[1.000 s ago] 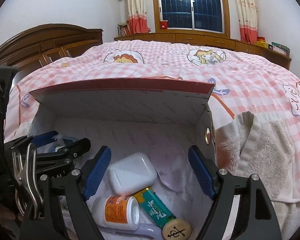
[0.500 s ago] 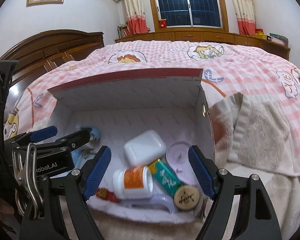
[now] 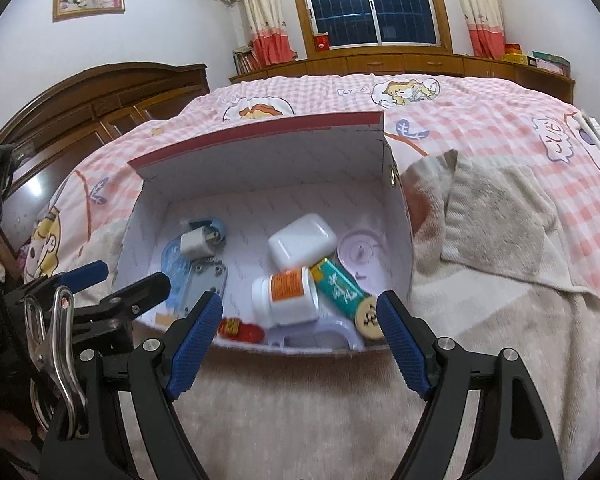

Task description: Organize rigid objects

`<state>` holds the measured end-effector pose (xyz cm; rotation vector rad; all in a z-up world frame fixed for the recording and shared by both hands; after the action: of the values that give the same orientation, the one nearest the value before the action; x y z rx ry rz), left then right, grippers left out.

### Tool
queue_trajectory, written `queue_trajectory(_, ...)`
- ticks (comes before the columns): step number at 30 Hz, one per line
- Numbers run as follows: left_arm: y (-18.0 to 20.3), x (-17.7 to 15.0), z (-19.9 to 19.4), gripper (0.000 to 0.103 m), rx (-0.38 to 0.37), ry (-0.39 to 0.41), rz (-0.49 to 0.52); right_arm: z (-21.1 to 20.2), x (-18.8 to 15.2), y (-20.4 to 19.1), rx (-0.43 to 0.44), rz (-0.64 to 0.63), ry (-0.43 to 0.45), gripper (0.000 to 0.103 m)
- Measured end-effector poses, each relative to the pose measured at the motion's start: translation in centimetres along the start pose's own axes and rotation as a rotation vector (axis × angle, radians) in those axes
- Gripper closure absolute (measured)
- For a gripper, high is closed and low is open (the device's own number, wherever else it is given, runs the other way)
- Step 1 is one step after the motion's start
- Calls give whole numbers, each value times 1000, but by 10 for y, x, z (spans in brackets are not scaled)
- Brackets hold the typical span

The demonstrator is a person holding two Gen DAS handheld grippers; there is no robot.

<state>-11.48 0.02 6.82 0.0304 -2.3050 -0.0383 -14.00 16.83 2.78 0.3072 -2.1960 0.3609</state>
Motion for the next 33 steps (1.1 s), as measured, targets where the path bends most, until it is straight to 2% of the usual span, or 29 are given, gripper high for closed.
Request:
queue_trajectory(13, -12, -45, 16, 11, 25, -102, -21, 5, -46, 2, -7, 20, -95, 22)
queue_trajectory(24, -11, -54, 31, 11, 43, -129, -20, 24, -60, 13, -28, 71, -159, 22)
queue_trajectory(33, -7, -63, 40, 11, 45, -162, -6, 32, -66, 13, -41, 63, -181, 22)
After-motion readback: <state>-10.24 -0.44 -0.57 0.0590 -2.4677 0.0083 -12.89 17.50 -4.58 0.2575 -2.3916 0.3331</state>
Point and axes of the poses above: each gripper's, at about its wrist camera, not at the fingertips, and z roughly the way its jaws point, y to its right, x to its top, the point moved 5 cm from there along z, roughly the way its jaws point, and after that the axes turned 1 degree about -z, right-handed, at the moved point
